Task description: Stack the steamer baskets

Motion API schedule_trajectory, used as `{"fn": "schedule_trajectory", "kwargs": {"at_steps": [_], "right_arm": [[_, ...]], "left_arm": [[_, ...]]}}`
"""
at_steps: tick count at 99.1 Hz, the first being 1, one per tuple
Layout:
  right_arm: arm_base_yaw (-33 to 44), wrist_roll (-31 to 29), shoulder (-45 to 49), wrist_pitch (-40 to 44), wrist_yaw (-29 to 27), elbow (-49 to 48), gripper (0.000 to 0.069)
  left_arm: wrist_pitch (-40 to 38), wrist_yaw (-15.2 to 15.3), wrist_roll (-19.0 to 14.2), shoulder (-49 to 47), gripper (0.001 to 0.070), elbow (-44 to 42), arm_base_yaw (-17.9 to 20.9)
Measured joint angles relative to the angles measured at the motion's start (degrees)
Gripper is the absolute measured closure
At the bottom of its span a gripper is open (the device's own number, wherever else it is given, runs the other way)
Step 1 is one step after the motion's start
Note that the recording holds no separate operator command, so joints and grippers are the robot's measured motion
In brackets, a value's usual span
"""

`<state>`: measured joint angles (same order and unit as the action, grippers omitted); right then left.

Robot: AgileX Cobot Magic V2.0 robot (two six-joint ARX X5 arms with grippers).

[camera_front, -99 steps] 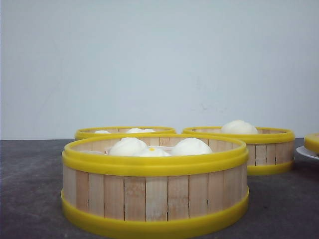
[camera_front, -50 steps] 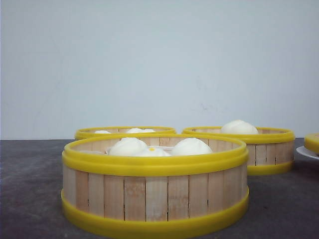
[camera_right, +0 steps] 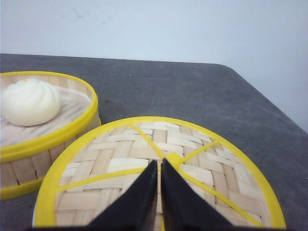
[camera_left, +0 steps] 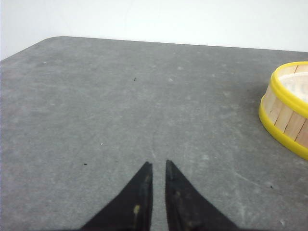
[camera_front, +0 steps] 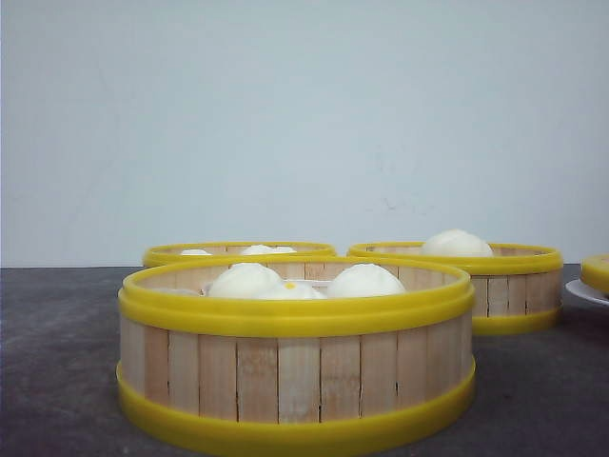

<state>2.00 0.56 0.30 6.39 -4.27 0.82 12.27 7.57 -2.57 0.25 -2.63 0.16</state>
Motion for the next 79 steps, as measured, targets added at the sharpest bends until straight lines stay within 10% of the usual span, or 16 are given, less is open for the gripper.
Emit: {"fn": "schedule_trajectory", "kwargs": {"at_steps": [54,79], "right_arm": [[0.0,-7.91,0.0,-0.02,0.02,0.0,0.0684],[0.0,-20.57,0.0,0.0,1.16,0.0,0.0684]], "left_arm": [[0.0,0.0,-0.24,0.0,0.0689,0.0,0.0],[0.0,-0.02,-11.61,0.0,0.069,0.0,0.0]]}}
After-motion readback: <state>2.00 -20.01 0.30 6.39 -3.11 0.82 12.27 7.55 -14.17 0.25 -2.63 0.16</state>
